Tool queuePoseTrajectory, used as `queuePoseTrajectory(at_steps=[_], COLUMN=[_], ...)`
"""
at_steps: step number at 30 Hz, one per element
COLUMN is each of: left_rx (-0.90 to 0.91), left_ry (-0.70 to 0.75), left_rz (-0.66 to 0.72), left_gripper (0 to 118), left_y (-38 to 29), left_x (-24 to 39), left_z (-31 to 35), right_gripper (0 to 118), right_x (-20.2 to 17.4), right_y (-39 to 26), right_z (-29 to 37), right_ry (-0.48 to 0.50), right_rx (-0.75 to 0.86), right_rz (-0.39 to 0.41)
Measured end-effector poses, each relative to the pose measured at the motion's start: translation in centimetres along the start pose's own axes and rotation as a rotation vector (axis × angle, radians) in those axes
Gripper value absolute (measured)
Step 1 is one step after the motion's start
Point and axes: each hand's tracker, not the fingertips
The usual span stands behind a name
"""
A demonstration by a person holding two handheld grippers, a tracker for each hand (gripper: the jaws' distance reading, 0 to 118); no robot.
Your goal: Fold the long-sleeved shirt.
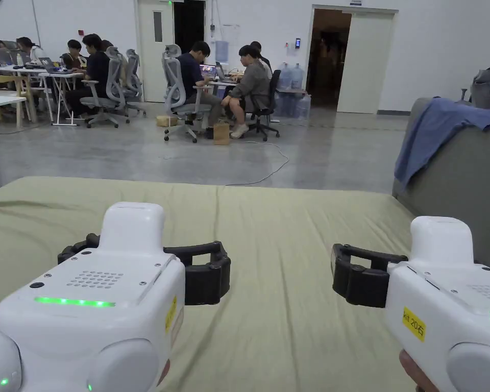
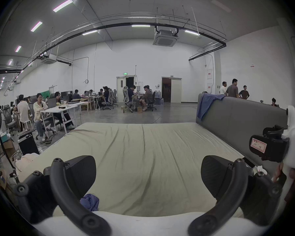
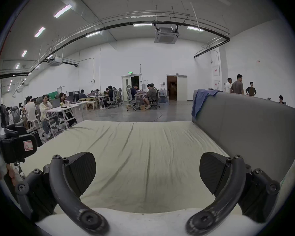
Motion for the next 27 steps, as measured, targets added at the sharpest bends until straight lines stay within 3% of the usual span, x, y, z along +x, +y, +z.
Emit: queuePoseTrajectory(at_steps=[4, 18, 19, 20, 21, 22, 23, 27], left_rx=[-0.007, -0.02, -0.026, -0.013, 0.018, 0.007, -0.068, -0.061], left_ry=[-0.011, -0.005, -0.003, 0.0, 0.013, 0.011, -0.022, -0.107], left_rz=[0.006, -0.003, -0.012, -0.017, -0.027, -0.03, -0.001, 0.044], left_gripper=[118, 116, 103, 64, 0, 0, 0, 0], left_y=[0.0, -0.2, -0.3, -0.4, -0.4, -0.5, -0.5, -0.7], left_x=[0.0, -0.3, -0.3, -0.2, 0.0, 0.2, 0.4, 0.1], left_z=[-0.1, -0.3, -0.3, 0.0, 0.2, 0.1, 0.2, -0.6], right_gripper=[118, 118, 109, 85, 14, 0, 0, 0], right_x=[0.4, -0.1, -0.1, -0.1, 0.0, -0.1, -0.1, -0.5], right_y=[0.4, 0.0, 0.0, 0.0, 0.0, 0.0, -0.1, 0.0], right_z=[0.1, 0.1, 0.0, 0.1, 0.4, 0.5, 0.3, 1.0], right_ry=[0.047, 0.034, 0.036, 0.041, 0.05, 0.048, 0.033, 0.018], right_rx=[-0.02, -0.014, -0.018, -0.018, -0.008, -0.004, -0.019, -0.021], right_rz=[-0.052, -0.042, -0.043, -0.045, -0.052, -0.056, -0.055, -0.025])
